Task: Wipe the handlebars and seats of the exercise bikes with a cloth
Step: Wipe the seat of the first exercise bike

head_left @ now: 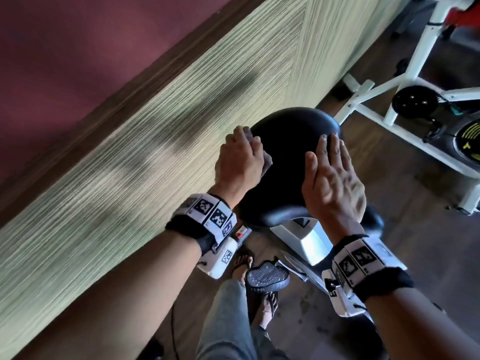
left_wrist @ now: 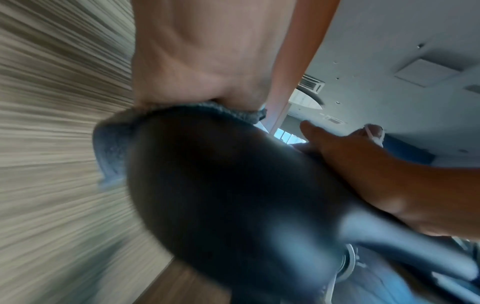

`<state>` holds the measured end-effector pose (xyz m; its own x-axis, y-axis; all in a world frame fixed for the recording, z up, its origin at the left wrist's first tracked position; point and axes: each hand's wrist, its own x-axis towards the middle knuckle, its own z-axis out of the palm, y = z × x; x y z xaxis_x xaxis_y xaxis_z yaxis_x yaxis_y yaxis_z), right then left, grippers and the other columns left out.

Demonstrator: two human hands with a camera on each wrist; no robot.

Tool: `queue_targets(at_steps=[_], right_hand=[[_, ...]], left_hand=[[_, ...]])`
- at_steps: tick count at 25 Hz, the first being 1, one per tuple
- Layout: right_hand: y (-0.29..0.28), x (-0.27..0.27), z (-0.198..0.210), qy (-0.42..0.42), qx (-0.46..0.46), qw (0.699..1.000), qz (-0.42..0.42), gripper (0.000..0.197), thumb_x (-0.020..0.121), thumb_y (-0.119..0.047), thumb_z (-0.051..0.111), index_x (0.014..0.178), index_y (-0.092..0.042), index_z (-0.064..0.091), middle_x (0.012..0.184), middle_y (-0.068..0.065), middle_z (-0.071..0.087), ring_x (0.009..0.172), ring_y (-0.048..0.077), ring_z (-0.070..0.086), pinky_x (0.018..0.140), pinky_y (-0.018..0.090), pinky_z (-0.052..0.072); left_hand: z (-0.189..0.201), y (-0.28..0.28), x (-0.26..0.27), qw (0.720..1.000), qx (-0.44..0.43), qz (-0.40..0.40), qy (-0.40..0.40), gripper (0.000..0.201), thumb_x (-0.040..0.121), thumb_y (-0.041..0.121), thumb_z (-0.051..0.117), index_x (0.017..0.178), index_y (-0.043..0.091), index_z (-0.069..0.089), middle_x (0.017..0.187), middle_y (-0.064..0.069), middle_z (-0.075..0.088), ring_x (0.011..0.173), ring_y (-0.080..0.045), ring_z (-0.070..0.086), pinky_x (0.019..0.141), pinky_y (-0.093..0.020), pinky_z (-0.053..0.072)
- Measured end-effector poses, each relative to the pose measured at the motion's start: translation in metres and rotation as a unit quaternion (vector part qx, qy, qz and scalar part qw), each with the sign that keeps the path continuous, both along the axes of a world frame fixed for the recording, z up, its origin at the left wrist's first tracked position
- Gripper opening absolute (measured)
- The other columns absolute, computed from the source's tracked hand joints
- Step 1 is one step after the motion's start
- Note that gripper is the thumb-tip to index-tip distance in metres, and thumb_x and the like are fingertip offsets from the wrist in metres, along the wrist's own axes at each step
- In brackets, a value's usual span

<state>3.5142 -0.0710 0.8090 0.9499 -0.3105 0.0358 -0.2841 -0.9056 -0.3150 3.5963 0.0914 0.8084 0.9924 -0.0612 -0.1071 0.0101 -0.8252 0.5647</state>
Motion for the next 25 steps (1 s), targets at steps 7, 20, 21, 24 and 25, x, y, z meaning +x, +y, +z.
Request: queue_targets(at_steps=[7,20,21,24,25], right_hand=[[-0.01,-0.001,0.016,-0.062,0.187,0.98,-0.036,0.059,0.109,-0.043,0.014,0.156,-0.02,0.042,0.163,0.0,0.037,0.152,0.011,0.027,0.12,0.017,0.01],[0.044,-0.03,-0.008,-0.092,-0.14,0.974,0.155,0.061,0.106,-0.04,0.033,0.151,-0.001,0.043,0.16,0.02,0.039,0.147,0.039,0.037,0.12,0.056,0.027],[0.029,-0.036,-0.011,-0.093,-0.164,0.968,0.168,0.06,0.107,-0.04,0.033,0.153,-0.002,0.042,0.161,0.019,0.037,0.147,0.039,0.038,0.118,0.056,0.03],[-0.008,-0.061,-0.012,-0.055,-0.217,0.963,0.149,0.064,0.11,-0.043,0.026,0.156,0.001,0.033,0.162,0.022,0.032,0.146,0.043,0.037,0.114,0.057,0.035],[-0.015,-0.067,-0.012,-0.032,-0.213,0.969,0.123,0.064,0.11,-0.043,0.024,0.155,0.001,0.033,0.161,0.024,0.033,0.143,0.045,0.04,0.112,0.056,0.038]], left_hand=[[0.011,-0.04,-0.036,0.924,0.196,-0.305,-0.12,0.079,0.098,0.051,0.012,0.162,0.005,0.01,0.169,-0.019,0.009,0.157,-0.035,0.007,0.126,-0.053,0.009],[-0.008,0.014,-0.035,0.965,-0.193,-0.122,-0.131,0.053,0.106,0.035,0.028,0.139,0.007,0.058,0.146,-0.01,0.055,0.141,-0.019,0.045,0.119,-0.041,0.035],[-0.011,0.012,-0.037,0.973,-0.148,-0.123,-0.129,0.055,0.106,0.037,0.026,0.144,0.009,0.055,0.153,-0.008,0.049,0.147,-0.018,0.036,0.123,-0.037,0.029],[-0.016,0.011,-0.041,0.978,-0.078,-0.132,-0.14,0.06,0.106,0.041,0.02,0.151,0.012,0.049,0.162,-0.003,0.039,0.154,-0.015,0.022,0.126,-0.033,0.02],[-0.016,0.011,-0.042,0.977,-0.074,-0.135,-0.144,0.062,0.105,0.04,0.019,0.151,0.011,0.048,0.162,-0.004,0.038,0.155,-0.016,0.022,0.126,-0.034,0.021]])
